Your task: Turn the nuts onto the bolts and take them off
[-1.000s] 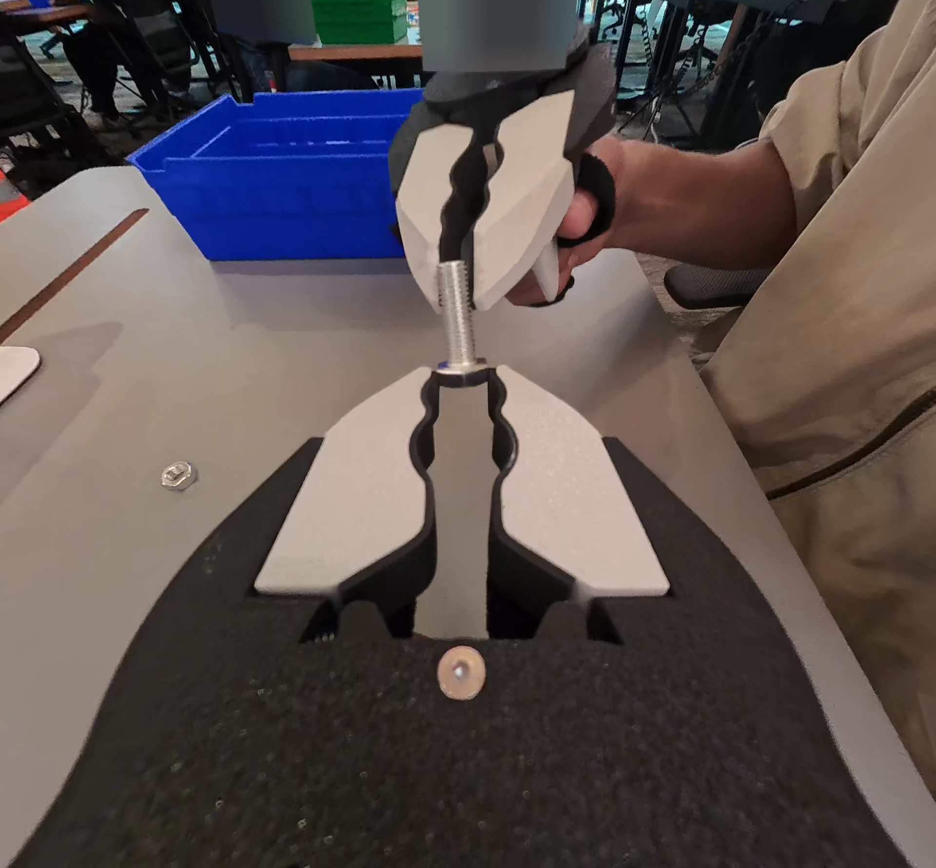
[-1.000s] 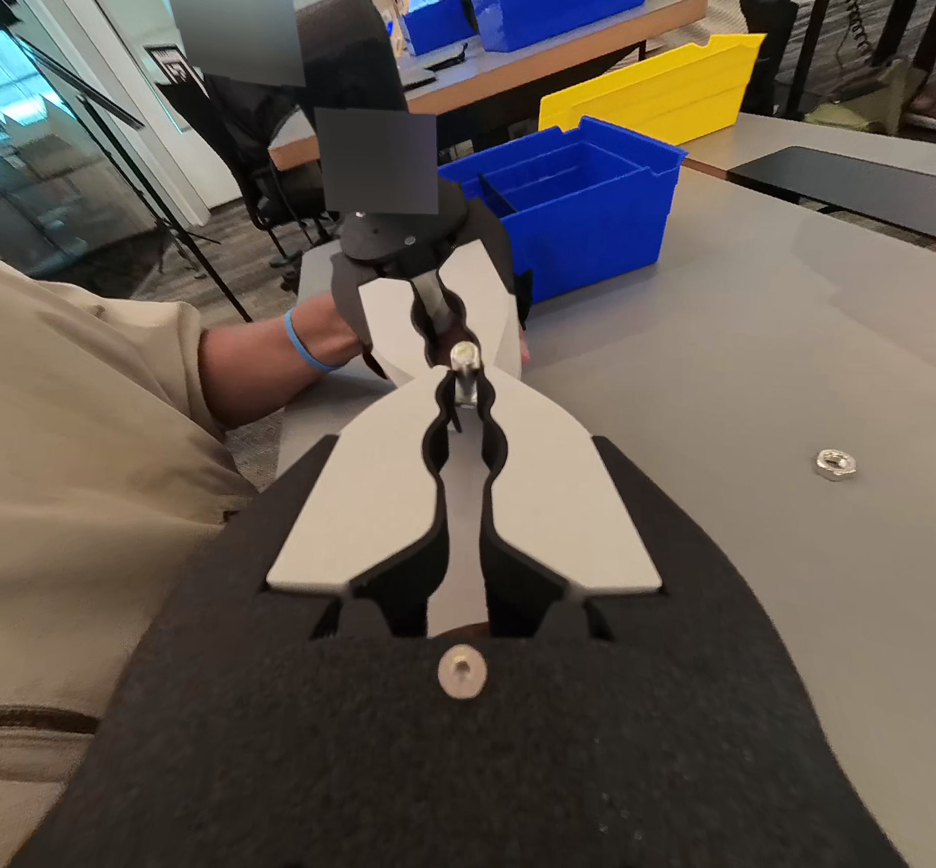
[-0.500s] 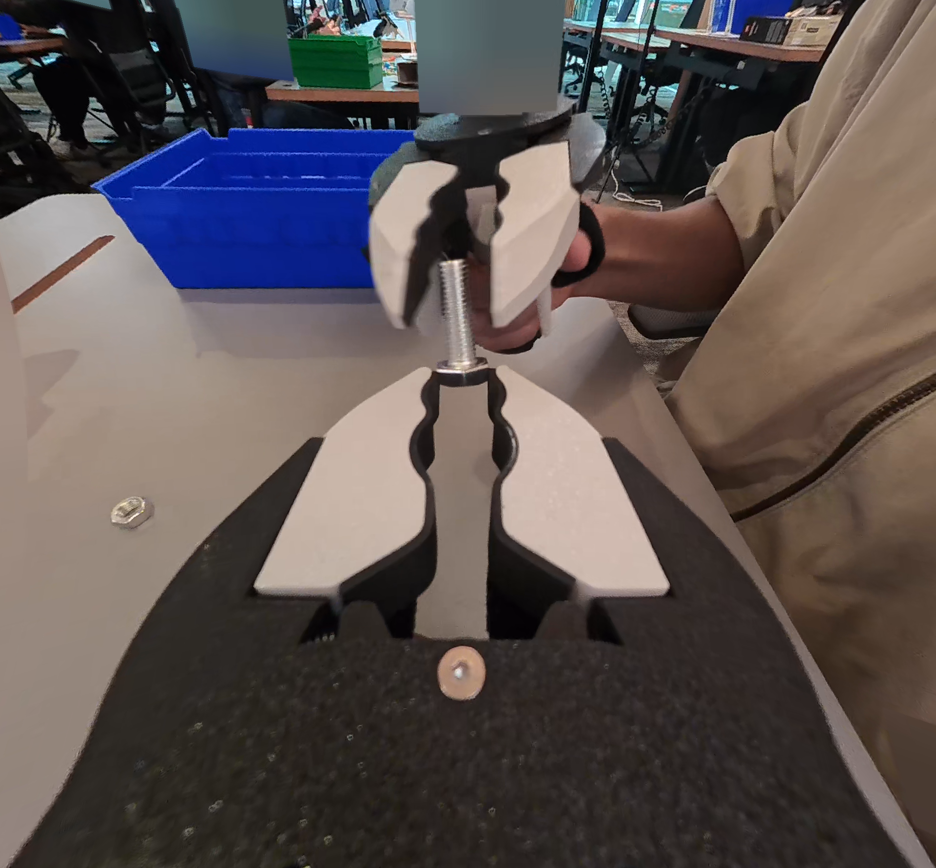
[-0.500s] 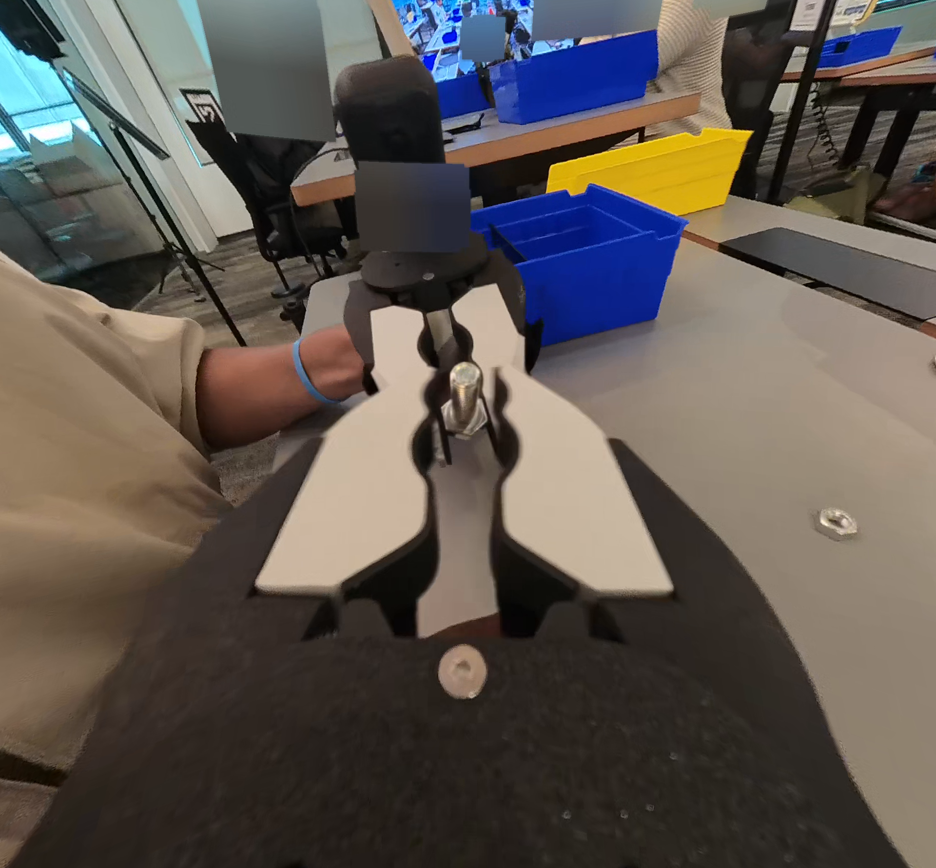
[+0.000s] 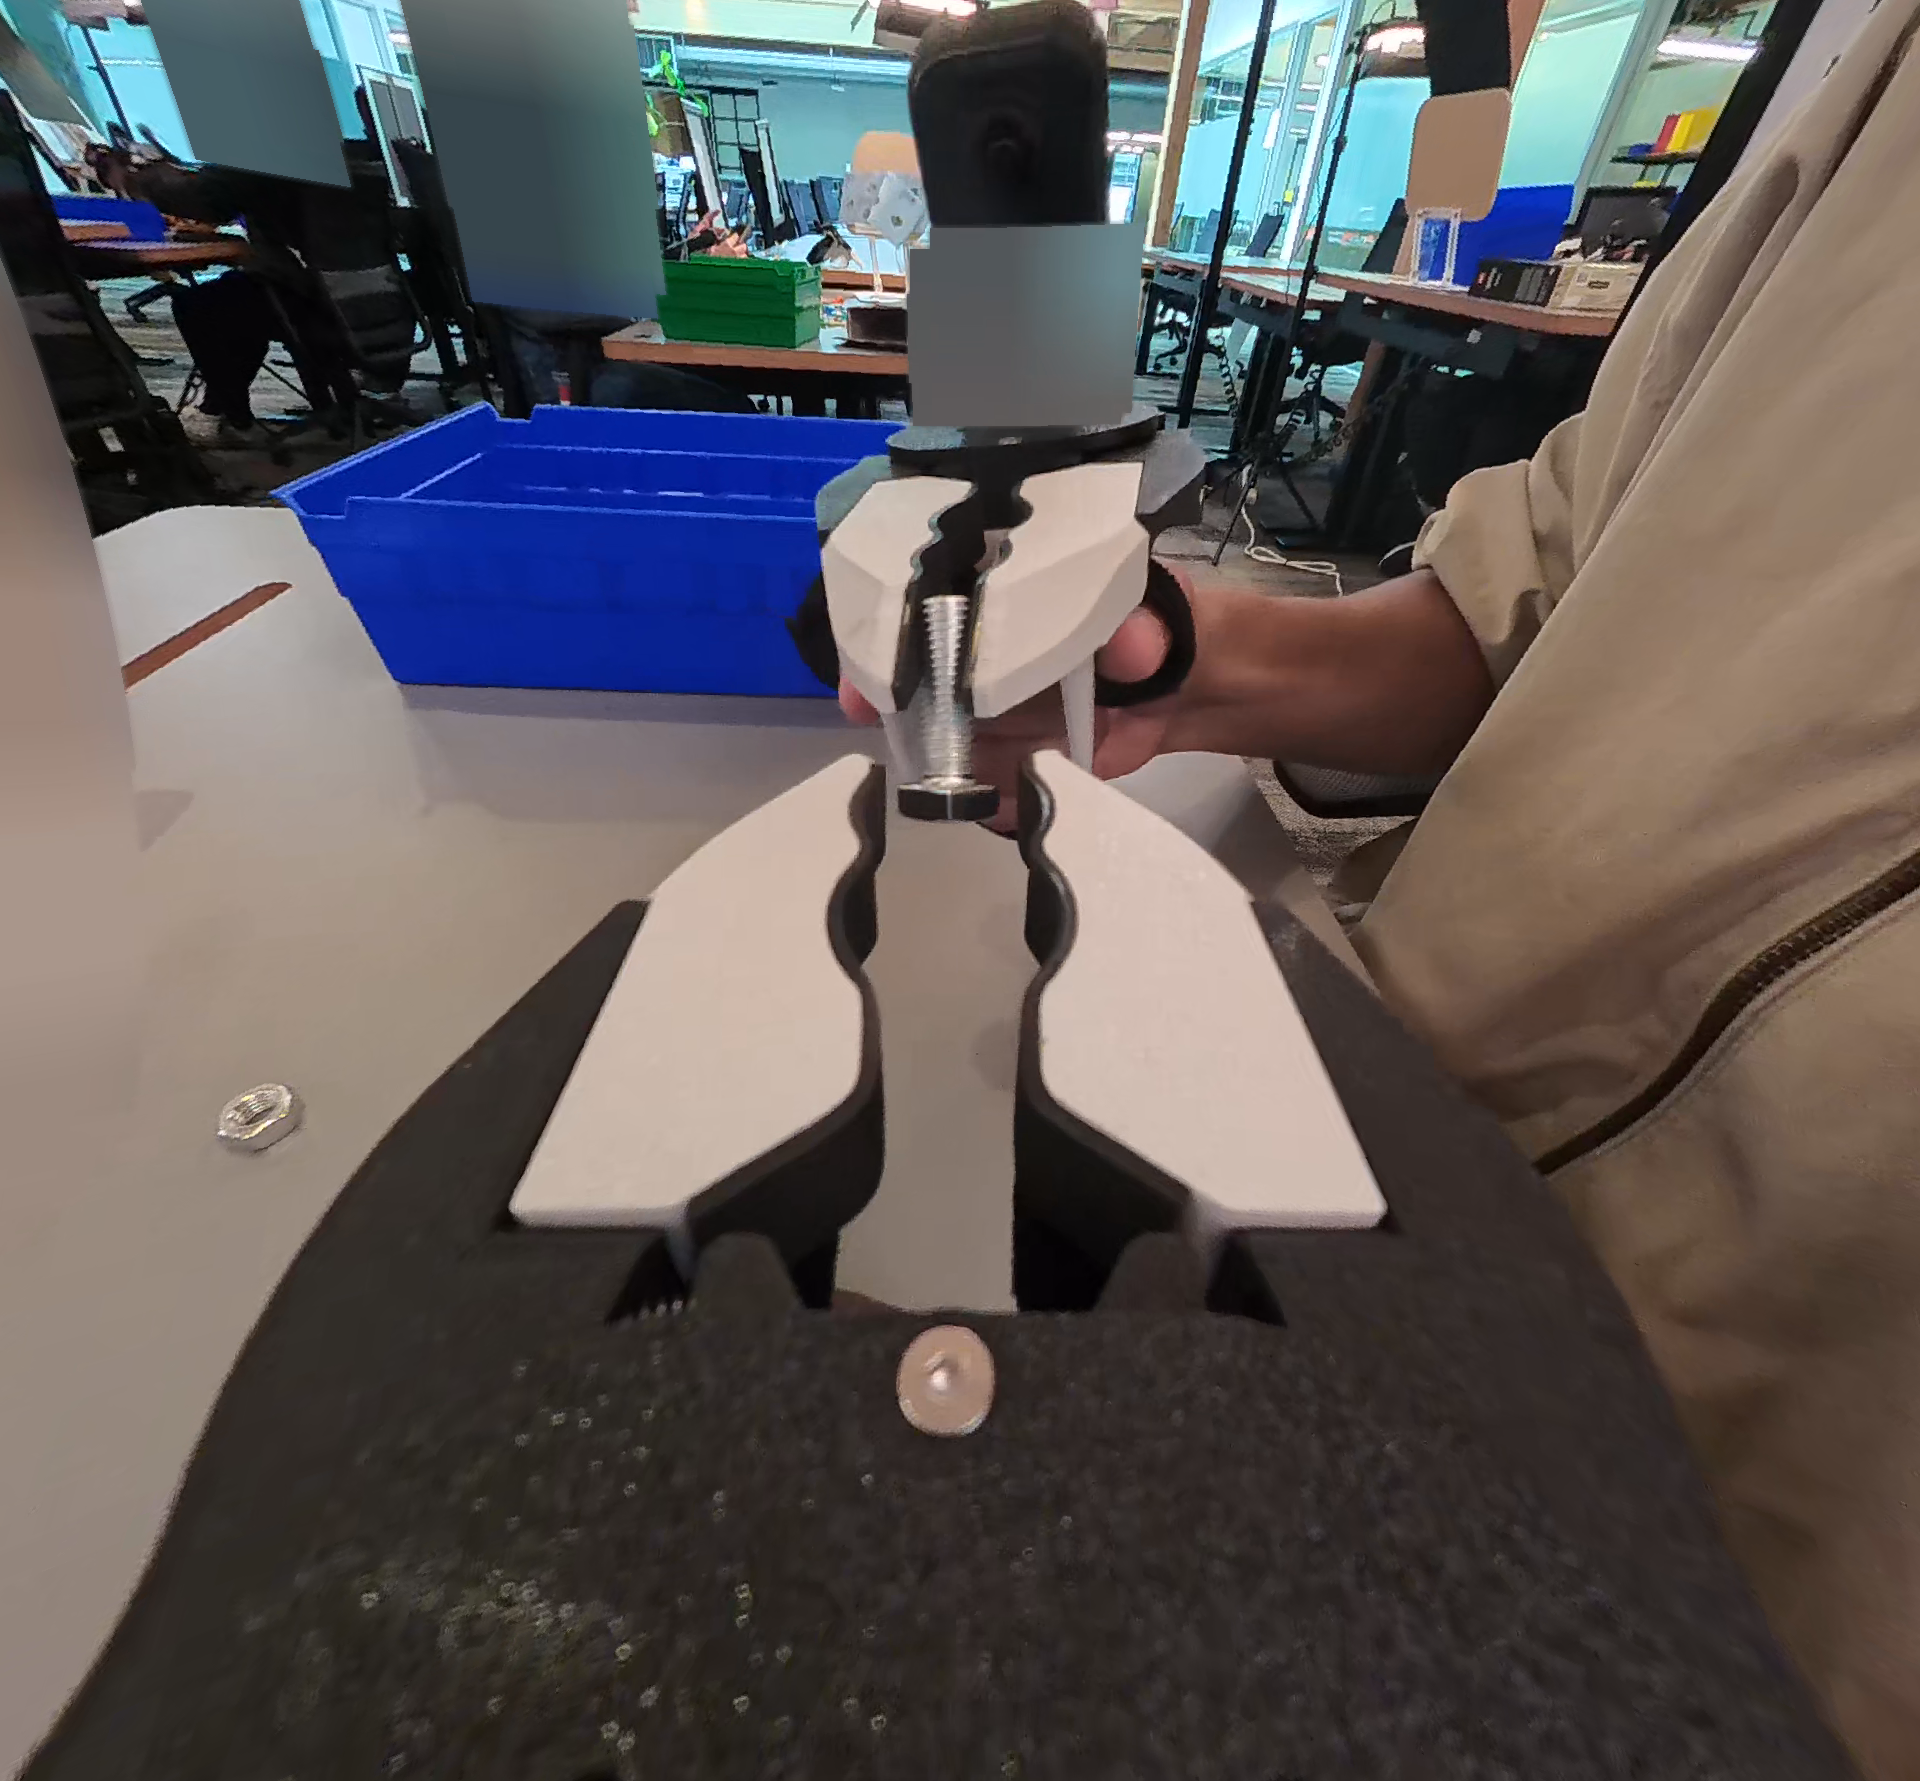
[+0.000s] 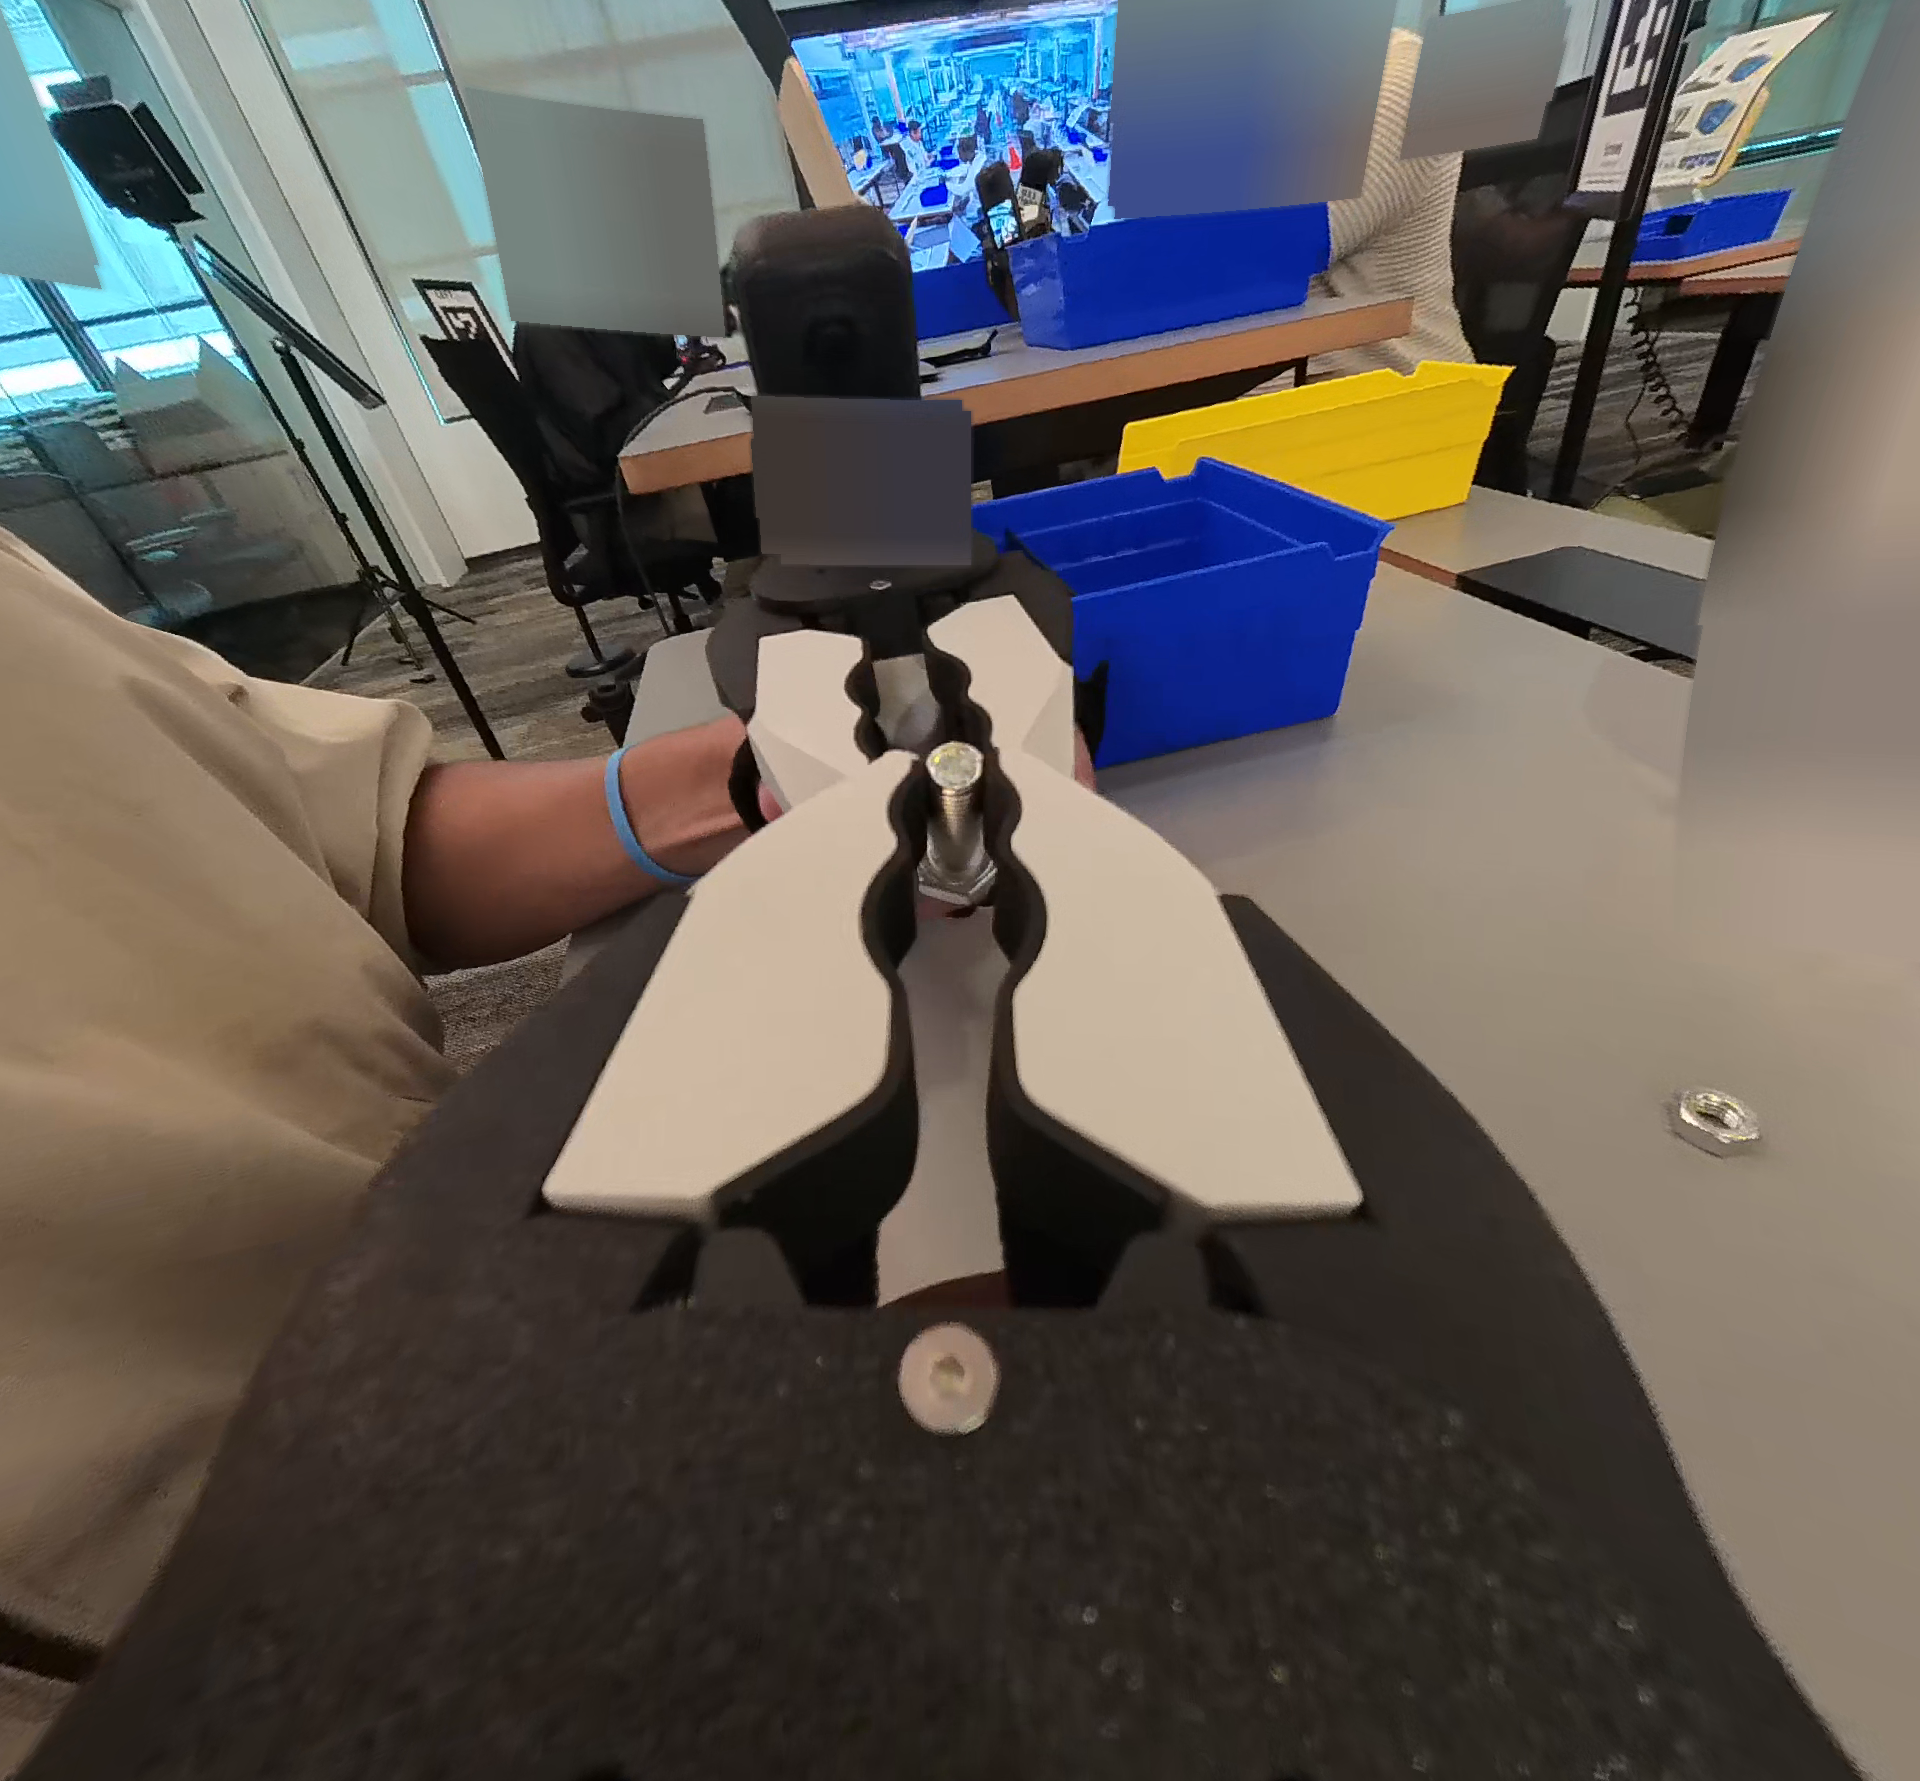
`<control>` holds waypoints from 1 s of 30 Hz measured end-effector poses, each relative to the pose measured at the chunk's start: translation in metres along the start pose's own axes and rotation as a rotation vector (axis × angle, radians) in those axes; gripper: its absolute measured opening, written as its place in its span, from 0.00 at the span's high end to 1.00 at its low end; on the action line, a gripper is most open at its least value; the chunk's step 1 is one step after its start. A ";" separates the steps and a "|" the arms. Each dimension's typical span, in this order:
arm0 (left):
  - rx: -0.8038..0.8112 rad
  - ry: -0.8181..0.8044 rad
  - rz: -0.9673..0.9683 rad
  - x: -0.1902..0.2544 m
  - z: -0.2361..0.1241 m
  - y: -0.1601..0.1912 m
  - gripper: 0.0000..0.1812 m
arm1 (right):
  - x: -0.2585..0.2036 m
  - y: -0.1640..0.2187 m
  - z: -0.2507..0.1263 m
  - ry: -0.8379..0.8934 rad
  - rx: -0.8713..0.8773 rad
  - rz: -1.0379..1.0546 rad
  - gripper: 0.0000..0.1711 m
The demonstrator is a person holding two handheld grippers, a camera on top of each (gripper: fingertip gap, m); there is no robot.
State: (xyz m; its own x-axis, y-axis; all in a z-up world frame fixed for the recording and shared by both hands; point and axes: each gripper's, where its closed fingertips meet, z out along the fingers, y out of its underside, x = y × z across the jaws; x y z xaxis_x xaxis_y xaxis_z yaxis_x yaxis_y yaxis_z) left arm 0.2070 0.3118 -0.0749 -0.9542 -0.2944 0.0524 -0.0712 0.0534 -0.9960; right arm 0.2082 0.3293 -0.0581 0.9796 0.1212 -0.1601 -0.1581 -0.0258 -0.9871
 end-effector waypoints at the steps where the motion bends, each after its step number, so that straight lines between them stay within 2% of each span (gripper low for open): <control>1: 0.002 0.003 -0.007 0.000 0.000 0.000 0.87 | -0.001 -0.001 0.000 -0.010 0.003 0.004 0.94; 8: -0.027 0.023 -0.019 0.003 0.003 0.005 0.86 | -0.007 -0.002 0.003 -0.063 -0.009 -0.006 0.94; 9: -0.031 0.038 -0.018 0.006 0.003 0.005 0.90 | -0.007 -0.001 0.003 -0.060 -0.013 -0.013 0.94; 16: -0.060 0.038 -0.019 0.004 0.002 0.009 0.90 | -0.005 0.002 0.003 -0.058 -0.011 0.011 0.94; 19: -0.063 -0.033 -0.035 -0.009 -0.007 0.013 0.90 | 0.005 0.001 -0.003 -0.009 0.001 0.015 0.87; 22: -0.039 -0.184 -0.090 -0.038 -0.024 0.017 0.90 | 0.038 0.011 -0.017 0.126 -0.071 0.048 0.86; 26: -0.047 -0.494 -0.167 -0.080 -0.046 0.035 0.90 | 0.110 0.052 -0.039 0.433 -0.356 0.123 0.82; 30: -0.050 -0.599 -0.248 -0.095 -0.052 0.048 0.90 | 0.163 0.089 -0.038 0.636 -0.601 0.015 0.78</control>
State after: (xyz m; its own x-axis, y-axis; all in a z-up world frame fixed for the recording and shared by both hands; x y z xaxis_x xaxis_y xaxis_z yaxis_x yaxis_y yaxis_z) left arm 0.2791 0.3920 -0.1235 -0.5815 -0.7841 0.2169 -0.2955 -0.0448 -0.9543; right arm 0.3585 0.3089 -0.1717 0.8896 -0.4552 0.0371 -0.2554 -0.5631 -0.7859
